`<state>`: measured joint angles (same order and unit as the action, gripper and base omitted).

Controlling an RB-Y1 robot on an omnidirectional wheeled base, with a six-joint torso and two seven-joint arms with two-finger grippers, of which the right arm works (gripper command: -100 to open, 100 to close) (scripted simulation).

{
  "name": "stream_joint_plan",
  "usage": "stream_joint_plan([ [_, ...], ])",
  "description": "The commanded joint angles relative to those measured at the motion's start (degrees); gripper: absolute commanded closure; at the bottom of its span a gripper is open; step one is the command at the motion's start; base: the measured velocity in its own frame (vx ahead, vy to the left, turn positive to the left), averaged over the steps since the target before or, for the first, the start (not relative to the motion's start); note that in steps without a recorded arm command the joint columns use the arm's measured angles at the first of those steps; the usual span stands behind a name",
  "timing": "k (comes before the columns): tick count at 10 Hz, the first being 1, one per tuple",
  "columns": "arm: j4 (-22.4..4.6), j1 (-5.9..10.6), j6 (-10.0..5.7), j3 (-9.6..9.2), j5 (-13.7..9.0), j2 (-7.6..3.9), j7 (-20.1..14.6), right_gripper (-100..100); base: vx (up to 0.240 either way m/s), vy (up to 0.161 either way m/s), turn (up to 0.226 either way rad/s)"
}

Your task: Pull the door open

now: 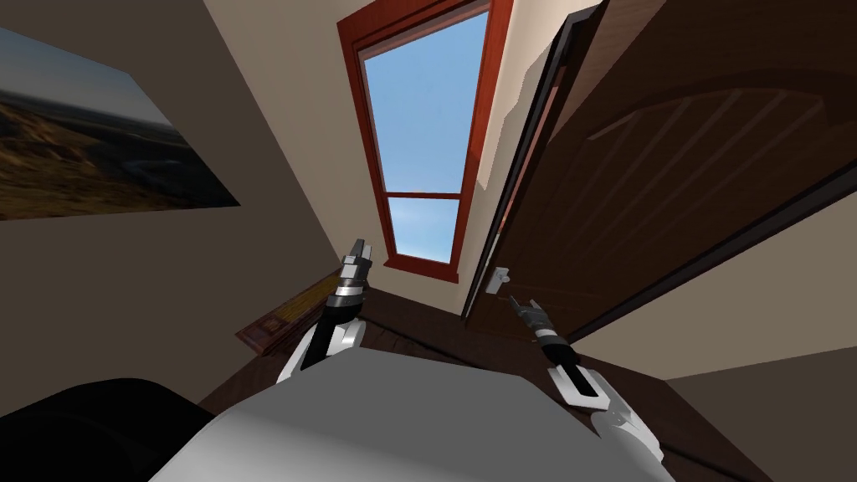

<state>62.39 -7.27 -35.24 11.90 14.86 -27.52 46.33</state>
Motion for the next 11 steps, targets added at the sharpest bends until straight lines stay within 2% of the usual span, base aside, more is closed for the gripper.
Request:
stream_joint_plan([
  [1, 0.0, 0.0, 0.0, 0.0, 0.0, 0.0, 0.0, -100, -0.005, 0.022, -0.012],
  [8, -1.3, 1.57, 0.88, 0.92, 0.2, 1.16, 1.7, -100, 0.187, -0.024, 0.038],
  [9, -1.1, 1.41, 0.8, 0.83, 0.2, 1.09, 1.6, -100, 0.087, -0.018, 0.015],
  [10, -1.1, 1.41, 0.8, 0.83, 0.2, 1.09, 1.6, 100, -0.01, 0.005, -0.006],
  [11, -1.1, 1.41, 0.8, 0.83, 0.2, 1.09, 1.6, 100, -0.033, 0.01, 0.01],
])
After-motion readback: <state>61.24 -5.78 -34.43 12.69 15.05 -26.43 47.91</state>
